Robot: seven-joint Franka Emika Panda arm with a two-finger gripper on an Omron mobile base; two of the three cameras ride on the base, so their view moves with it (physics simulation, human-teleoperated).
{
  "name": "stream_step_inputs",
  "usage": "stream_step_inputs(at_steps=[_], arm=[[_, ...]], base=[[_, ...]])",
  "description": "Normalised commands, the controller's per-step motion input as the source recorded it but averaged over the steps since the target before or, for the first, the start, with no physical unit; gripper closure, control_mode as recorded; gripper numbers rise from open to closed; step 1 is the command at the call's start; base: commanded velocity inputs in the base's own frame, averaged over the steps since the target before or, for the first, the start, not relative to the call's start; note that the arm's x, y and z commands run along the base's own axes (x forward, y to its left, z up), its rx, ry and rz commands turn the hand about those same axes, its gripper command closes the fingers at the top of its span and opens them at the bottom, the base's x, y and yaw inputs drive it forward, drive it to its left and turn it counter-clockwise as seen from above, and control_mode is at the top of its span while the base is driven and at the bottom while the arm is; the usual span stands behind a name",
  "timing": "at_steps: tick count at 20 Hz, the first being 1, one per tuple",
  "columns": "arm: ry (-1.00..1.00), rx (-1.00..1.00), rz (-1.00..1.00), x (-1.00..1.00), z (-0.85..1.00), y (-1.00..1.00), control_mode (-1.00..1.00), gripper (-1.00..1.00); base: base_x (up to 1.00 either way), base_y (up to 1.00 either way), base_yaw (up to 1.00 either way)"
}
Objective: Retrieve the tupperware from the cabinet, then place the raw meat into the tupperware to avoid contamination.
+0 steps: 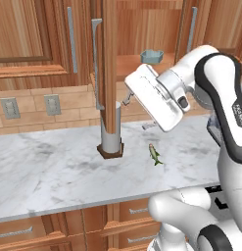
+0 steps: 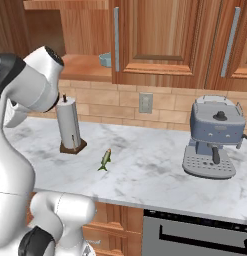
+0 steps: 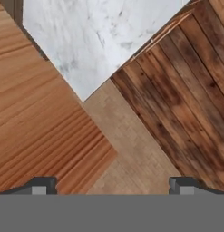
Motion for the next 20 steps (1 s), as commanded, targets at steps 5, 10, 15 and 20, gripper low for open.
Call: stream_step_inputs(at_steps=[5,10,15,20], arm=[[-0.12,-0.09,0.01,0.04,-0.05,-0.68,-1.0,-1.0],[0.0,-0.45,0.2,0.03,-0.35,-0.18,-1.0,-1.0],[-0.04,-0.44,0.22,-0.05,-0.28,-0.28,-1.0,-1.0],[-0.34,-0.33,0.22,-0.1,-0.04,-0.43,-1.0,-1.0]], base=[[0.0,0.0,0.0],[0.0,0.0,0.0],[0.0,0.0,0.0],[0.0,0.0,0.0]])
